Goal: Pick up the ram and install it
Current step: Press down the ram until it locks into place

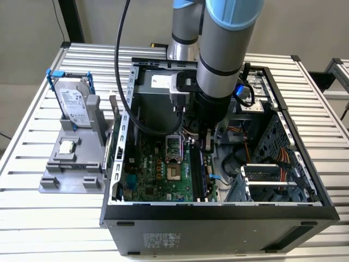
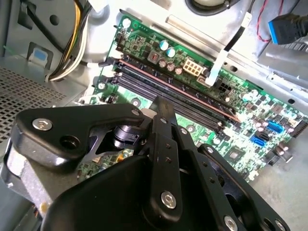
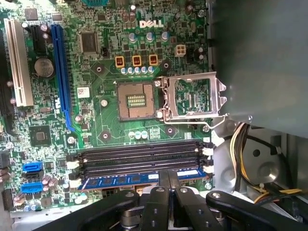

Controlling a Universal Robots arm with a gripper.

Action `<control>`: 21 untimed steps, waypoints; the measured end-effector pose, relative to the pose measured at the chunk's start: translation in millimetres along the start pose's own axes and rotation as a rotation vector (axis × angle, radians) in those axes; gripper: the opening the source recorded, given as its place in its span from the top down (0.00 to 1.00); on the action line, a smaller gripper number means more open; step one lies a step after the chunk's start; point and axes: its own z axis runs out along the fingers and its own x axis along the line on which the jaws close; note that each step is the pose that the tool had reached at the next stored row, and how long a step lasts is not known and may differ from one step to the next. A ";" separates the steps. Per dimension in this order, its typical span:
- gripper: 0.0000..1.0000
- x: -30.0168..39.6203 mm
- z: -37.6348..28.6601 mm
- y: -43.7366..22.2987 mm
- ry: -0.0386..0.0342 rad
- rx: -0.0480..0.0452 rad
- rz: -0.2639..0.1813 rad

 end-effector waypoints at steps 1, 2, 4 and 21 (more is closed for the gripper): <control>1.00 0.0 0.2 -0.8 0.0000 0.0002 0.000; 1.00 0.0 0.5 -1.8 0.0000 0.0003 0.000; 1.00 0.0 1.2 -3.9 -0.0001 0.0004 0.000; 1.00 0.4 12.1 -11.4 0.0026 0.0007 0.000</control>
